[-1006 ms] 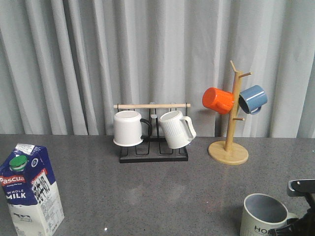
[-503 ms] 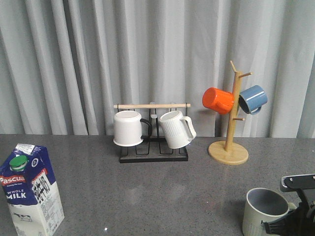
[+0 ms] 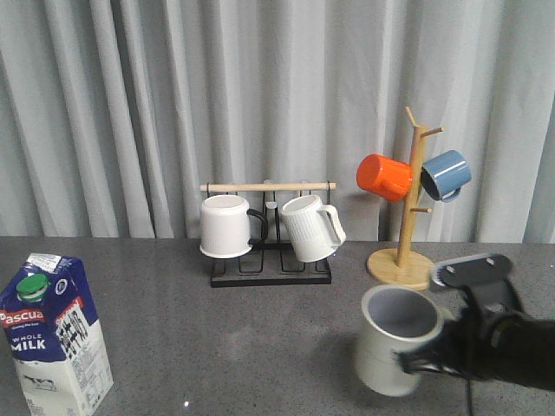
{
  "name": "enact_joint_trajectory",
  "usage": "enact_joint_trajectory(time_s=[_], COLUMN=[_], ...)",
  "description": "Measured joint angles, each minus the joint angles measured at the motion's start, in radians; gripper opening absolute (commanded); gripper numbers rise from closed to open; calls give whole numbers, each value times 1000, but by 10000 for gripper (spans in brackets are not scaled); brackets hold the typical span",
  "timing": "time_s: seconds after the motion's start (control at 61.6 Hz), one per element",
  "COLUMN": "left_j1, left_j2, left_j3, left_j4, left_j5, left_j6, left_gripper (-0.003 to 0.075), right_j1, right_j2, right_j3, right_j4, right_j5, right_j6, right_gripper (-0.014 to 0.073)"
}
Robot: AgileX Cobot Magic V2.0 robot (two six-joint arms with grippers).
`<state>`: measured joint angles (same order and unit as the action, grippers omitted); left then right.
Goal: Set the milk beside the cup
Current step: 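Grasp the white HOME mug with the right gripper and slide it toward the table center, then open the right gripper and withdraw it from the mug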
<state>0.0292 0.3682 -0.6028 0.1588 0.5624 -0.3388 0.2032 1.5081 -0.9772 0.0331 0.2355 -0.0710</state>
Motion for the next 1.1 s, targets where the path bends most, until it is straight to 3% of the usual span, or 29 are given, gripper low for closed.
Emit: enact_joint_trajectory(time_s=[0.162,0.568,0.958,1.104], left_j1=[0,0,0,0], left_j2=[0,0,0,0], left_j3=[0,0,0,0], left_j4=[0,0,0,0], left_j5=[10,25,26,32], left_j6=[0,0,0,0], left_gripper=[265,265,265,265], right_j1=[89,154,154,154], right_j2=[76,295,286,260], right_j3=[-97,-166,-168,-168], right_j4=[38,90,99,100], right_j5=[10,44,119,161], right_j6=[-1,-1,-14,-17], right_gripper=[-5,32,325,364])
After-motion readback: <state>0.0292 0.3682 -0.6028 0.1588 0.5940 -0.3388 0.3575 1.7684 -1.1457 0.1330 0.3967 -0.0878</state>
